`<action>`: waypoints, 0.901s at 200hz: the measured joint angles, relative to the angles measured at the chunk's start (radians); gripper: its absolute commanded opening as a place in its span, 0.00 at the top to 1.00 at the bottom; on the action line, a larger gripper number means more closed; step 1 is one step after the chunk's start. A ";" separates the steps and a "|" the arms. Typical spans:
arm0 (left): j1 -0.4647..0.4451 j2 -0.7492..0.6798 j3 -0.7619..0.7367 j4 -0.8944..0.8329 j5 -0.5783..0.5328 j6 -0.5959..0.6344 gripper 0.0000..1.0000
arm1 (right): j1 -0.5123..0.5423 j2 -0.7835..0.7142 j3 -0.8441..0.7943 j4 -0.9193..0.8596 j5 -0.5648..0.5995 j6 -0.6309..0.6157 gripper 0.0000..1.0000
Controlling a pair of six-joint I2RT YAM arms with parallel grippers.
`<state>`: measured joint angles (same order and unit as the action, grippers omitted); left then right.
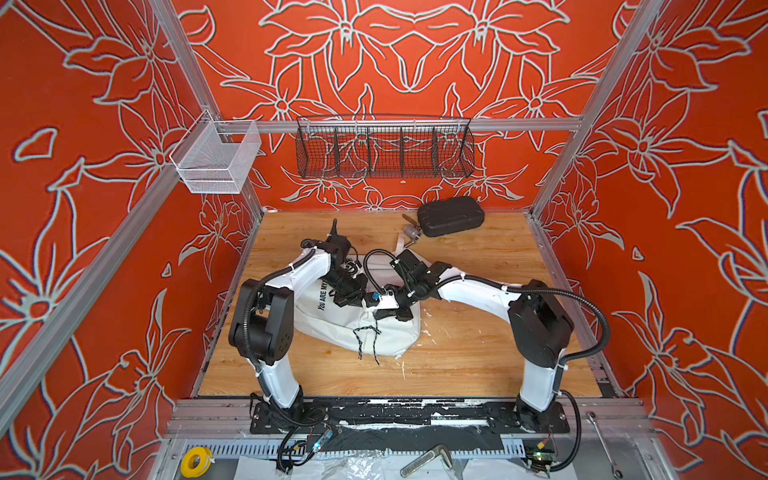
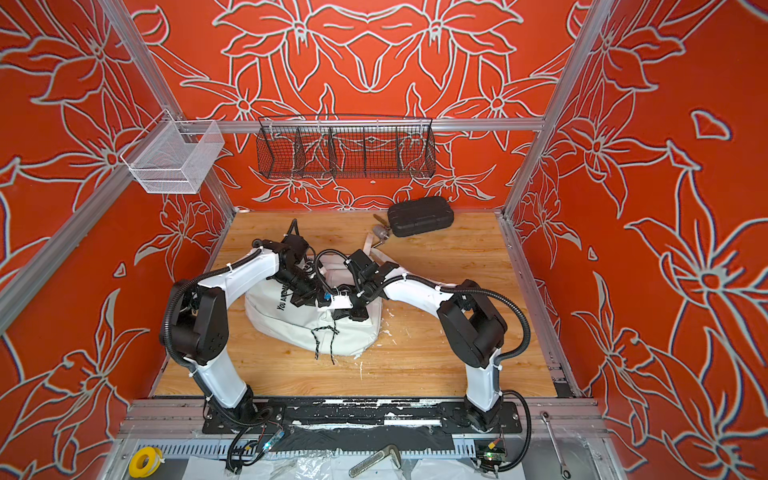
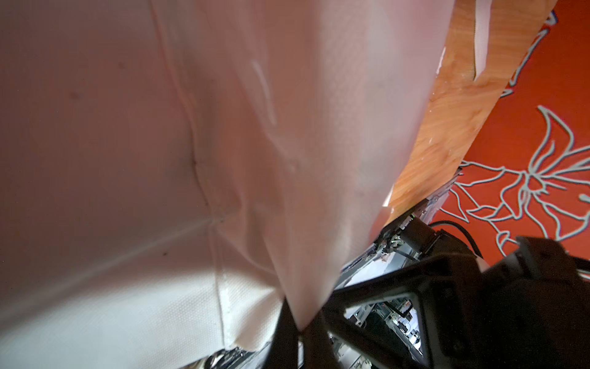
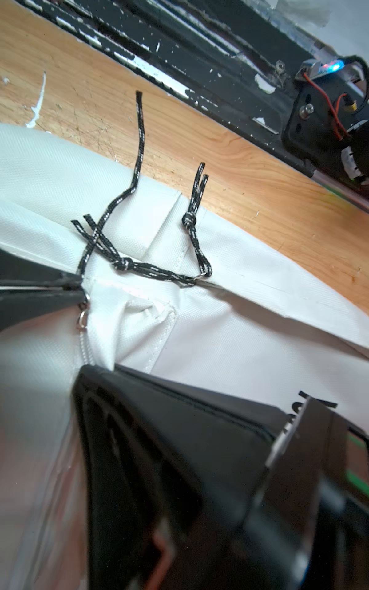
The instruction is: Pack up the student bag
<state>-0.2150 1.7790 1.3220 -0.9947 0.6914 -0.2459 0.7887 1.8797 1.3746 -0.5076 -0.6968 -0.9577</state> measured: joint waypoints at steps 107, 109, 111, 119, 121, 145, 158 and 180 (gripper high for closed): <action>0.070 0.060 0.066 -0.137 0.035 0.065 1.00 | 0.018 0.042 0.047 -0.002 -0.073 -0.046 1.00; 0.070 0.061 0.067 -0.137 0.033 0.065 1.00 | 0.018 0.044 0.048 -0.003 -0.072 -0.046 1.00; 0.070 0.063 0.068 -0.137 0.031 0.064 1.00 | 0.018 0.046 0.050 -0.003 -0.072 -0.045 1.00; 0.070 0.066 0.069 -0.136 0.028 0.064 1.00 | 0.020 0.055 0.054 -0.003 -0.072 -0.042 1.00; 0.070 0.068 0.069 -0.136 0.027 0.064 1.00 | 0.020 0.057 0.055 -0.002 -0.072 -0.041 1.00; 0.070 0.072 0.069 -0.125 0.024 0.066 1.00 | 0.027 0.059 0.041 0.039 -0.042 0.040 1.00; 0.070 0.068 0.056 -0.095 0.021 0.065 1.00 | 0.030 0.050 0.014 0.089 -0.016 0.099 1.00; 0.070 0.041 -0.011 0.009 0.027 0.049 1.00 | 0.030 0.043 -0.017 0.138 0.021 0.203 0.88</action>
<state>-0.1448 1.8198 1.3106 -0.9859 0.7189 -0.1970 0.8185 1.9228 1.3575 -0.3698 -0.6762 -0.7547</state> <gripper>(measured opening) 0.048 0.048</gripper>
